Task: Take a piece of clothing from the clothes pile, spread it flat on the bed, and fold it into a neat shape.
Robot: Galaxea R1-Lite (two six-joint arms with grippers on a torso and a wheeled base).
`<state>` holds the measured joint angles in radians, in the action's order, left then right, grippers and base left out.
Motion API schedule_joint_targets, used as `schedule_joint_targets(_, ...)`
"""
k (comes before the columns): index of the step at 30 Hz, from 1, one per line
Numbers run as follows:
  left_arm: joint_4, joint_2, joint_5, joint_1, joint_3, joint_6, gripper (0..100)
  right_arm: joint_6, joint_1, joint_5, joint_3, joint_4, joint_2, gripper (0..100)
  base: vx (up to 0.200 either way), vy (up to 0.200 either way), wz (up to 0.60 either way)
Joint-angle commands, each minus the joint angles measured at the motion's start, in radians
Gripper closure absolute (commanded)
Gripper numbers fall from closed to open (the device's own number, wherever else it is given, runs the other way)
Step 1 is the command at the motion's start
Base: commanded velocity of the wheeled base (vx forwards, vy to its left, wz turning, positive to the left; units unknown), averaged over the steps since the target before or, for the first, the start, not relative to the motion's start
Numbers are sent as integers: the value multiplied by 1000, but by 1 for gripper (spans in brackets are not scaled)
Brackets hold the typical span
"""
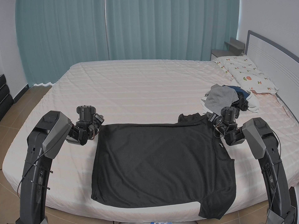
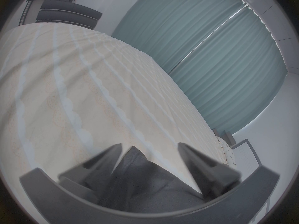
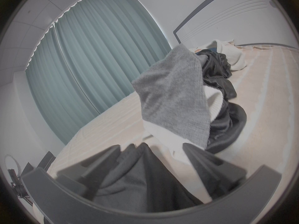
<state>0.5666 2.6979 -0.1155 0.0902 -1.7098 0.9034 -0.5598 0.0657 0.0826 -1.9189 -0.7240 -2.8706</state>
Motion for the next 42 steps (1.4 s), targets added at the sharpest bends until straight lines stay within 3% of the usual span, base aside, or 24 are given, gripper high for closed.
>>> schedule_joint_targets(1,-2,2,-1,-1,2,2,0,3,0,-1,51,-3,21,0,0,0,0)
schedule_joint_targets(6,-1,-96,-3,-10,114,6,0,3,-6,-24,285,-77,188,0,0,0,0)
schedule_joint_targets(12,9,-283,39,-7,318,6,0,-5,-3,-124,689,-219,412,0,0,0,0)
schedule_joint_targets(17,13,-417,51,11,475,8,0,-9,-4,-153,937,-285,551,0,0,0,0)
schedule_joint_targets(21,22,-526,123,34,691,8,0,-11,-7,-159,1147,-327,665,0,0,0,0)
schedule_joint_targets(33,167,-665,154,111,1092,46,0,-54,-17,-208,1465,-328,852,0,-17,0,0)
schedule_joint_targets(42,246,-704,154,154,1216,112,0,-26,-15,-218,1600,-301,935,0,-178,0,0)
